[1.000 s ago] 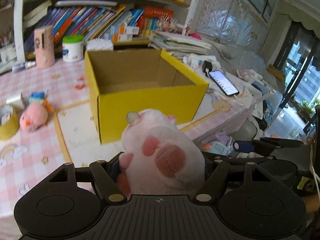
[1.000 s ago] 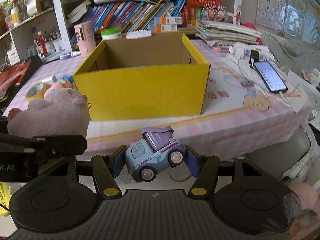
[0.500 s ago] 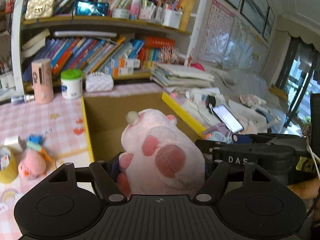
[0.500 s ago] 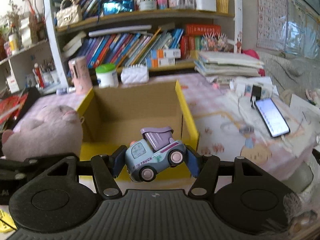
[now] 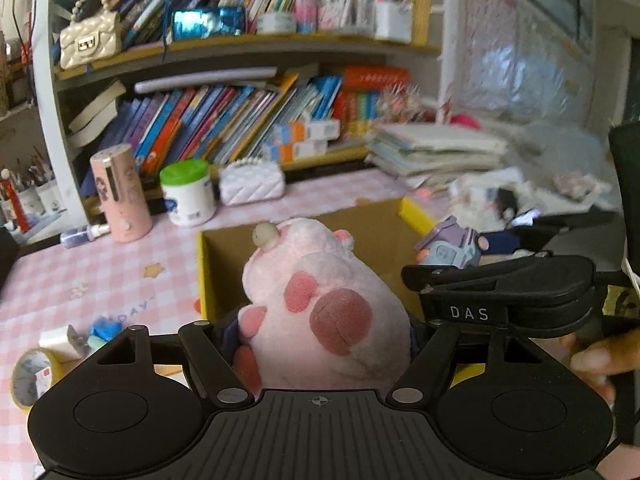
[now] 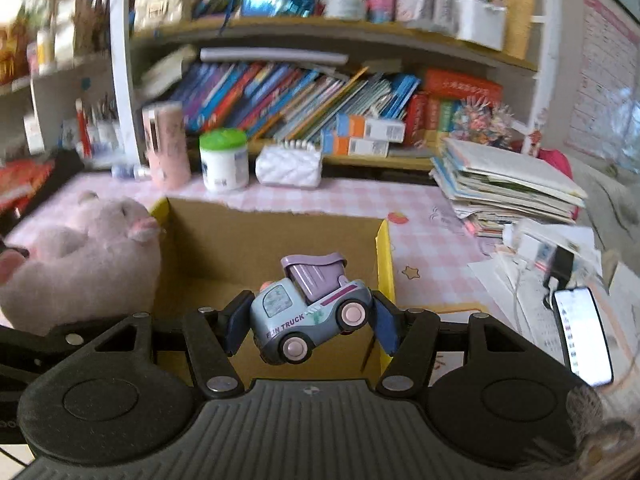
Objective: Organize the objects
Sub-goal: 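Carry the truck and pig with both grippers over the yellow box, then open the right gripper releasing the truck while the left gripper releases the pig into the box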
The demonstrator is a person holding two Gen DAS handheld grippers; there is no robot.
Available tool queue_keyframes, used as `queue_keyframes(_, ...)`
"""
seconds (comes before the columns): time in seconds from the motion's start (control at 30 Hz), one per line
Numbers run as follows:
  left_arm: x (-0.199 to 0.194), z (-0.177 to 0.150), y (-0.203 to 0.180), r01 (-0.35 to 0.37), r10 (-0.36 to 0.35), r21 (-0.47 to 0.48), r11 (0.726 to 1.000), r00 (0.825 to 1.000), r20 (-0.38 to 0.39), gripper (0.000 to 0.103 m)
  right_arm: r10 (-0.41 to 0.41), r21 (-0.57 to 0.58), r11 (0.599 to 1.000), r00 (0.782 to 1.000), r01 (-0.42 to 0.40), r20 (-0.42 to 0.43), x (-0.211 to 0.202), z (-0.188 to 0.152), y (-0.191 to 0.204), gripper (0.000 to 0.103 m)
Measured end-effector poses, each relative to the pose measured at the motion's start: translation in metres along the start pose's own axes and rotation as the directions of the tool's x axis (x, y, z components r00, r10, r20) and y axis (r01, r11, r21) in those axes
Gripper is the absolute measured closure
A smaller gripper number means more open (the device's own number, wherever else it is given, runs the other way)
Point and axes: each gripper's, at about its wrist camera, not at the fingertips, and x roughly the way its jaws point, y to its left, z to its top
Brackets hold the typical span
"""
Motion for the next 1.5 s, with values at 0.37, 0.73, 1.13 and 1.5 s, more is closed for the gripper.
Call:
queue_keyframes(0.37,0.043,-0.015,-0.008,-0.044,0.046,0.017,0.999,0.989,-0.138,0.029,0.044,-0.331,0.937,0.98,-0.108,-0.196,0.068,-0.009,0.01,0.044)
queue_keyframes(0.73,0.049,-0.014,-0.018,-0.059,0.056,-0.025,0.998,0.991,-0.125,0.025,0.023,-0.447,0.885,0.971,-0.132,-0.239,0.079,-0.011,0.0,0.044)
queue_keyframes(1.13,-0.001,-0.004,-0.027,-0.122,0.123,-0.029,0.992,0.991,0.048,0.017,0.066,-0.287,0.954,0.994,-0.087,-0.082,0.038,-0.004,-0.012,0.019)
queue_keyframes(1.5,-0.068,-0.024,-0.013,-0.151,0.167,-0.116,0.982,0.975,0.144,0.008,-0.068,0.012,0.998,0.992,0.067,0.105,-0.052,-0.018,-0.017,0.012)
